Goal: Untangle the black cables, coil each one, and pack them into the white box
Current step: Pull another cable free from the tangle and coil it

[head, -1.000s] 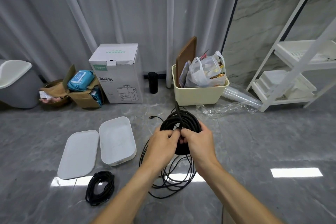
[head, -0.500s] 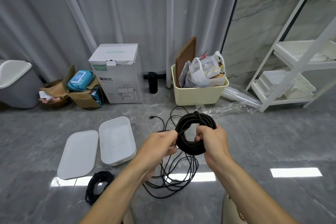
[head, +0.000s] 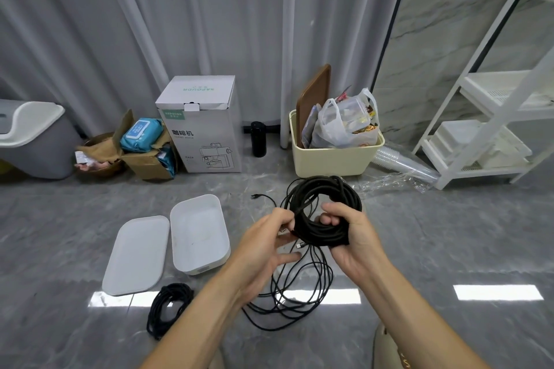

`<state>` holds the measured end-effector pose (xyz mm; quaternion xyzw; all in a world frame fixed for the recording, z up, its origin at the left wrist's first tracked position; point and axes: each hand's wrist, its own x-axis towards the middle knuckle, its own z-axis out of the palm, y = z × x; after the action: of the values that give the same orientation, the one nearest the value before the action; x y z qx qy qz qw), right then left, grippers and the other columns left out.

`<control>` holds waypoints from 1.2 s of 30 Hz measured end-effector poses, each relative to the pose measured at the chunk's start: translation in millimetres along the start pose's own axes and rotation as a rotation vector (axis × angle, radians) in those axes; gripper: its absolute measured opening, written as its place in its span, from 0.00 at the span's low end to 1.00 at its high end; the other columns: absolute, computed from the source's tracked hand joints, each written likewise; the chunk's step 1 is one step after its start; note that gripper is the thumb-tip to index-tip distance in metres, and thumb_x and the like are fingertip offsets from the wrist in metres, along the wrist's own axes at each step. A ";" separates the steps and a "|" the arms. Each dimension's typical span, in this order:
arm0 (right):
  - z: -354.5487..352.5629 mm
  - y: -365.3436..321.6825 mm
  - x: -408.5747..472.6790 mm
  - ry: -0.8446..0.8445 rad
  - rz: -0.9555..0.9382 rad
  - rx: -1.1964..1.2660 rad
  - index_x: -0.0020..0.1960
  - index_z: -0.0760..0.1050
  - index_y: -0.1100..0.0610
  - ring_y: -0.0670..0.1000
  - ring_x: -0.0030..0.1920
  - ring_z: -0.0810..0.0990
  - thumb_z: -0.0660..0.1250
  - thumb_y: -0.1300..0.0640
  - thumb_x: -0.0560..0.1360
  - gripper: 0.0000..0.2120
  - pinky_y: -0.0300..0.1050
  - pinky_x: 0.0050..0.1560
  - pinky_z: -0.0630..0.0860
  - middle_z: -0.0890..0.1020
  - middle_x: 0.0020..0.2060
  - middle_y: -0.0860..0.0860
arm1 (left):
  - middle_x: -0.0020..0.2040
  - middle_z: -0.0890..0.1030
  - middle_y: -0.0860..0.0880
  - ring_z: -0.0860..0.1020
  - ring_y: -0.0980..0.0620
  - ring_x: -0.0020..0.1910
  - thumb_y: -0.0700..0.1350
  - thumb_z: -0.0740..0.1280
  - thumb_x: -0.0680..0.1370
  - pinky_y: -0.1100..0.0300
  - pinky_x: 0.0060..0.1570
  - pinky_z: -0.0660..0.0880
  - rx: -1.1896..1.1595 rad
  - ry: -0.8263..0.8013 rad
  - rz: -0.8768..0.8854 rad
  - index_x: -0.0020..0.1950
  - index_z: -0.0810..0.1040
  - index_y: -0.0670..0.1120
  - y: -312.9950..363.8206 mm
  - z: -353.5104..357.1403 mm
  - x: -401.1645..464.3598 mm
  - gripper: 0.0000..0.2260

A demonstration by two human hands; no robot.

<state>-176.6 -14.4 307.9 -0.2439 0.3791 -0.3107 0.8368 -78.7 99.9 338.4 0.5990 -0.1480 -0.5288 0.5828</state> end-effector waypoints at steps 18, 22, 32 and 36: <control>9.7 15.7 -7.7 -0.076 0.102 -0.159 0.51 0.78 0.65 0.51 0.24 0.69 0.67 0.42 0.76 0.24 0.65 0.65 0.73 0.68 0.24 0.54 | 0.45 0.86 0.44 0.84 0.51 0.48 0.58 0.51 0.84 0.55 0.59 0.73 0.069 0.369 0.136 0.53 0.79 0.52 -9.8 3.2 18.3 0.19; 13.9 11.0 -17.5 -0.168 0.137 -0.298 0.53 0.80 0.62 0.52 0.28 0.75 0.67 0.41 0.73 0.24 0.54 0.56 0.77 0.73 0.26 0.55 | 0.44 0.80 0.48 0.79 0.49 0.46 0.58 0.50 0.84 0.48 0.57 0.74 0.148 0.502 0.228 0.46 0.74 0.49 -8.7 -0.5 21.1 0.19; 11.8 12.7 -28.2 -0.110 -0.239 -1.043 0.46 0.81 0.63 0.49 0.28 0.73 0.62 0.26 0.66 0.38 0.49 0.34 0.71 0.75 0.28 0.53 | 0.38 0.79 0.54 0.77 0.59 0.41 0.53 0.52 0.84 0.53 0.48 0.72 0.533 0.330 0.428 0.48 0.74 0.47 -15.9 5.3 14.1 0.16; 16.6 16.9 -26.0 -0.098 -0.202 -0.930 0.48 0.83 0.59 0.50 0.28 0.67 0.60 0.25 0.69 0.37 0.53 0.32 0.68 0.67 0.26 0.52 | 0.43 0.81 0.56 0.79 0.59 0.43 0.54 0.52 0.84 0.58 0.46 0.74 0.510 0.316 0.532 0.52 0.76 0.44 -13.1 4.2 11.3 0.18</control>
<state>-171.4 18.5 319.5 -0.6425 0.4125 -0.1759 0.6213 -83.4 92.3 323.0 0.7392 -0.3331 -0.2072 0.5475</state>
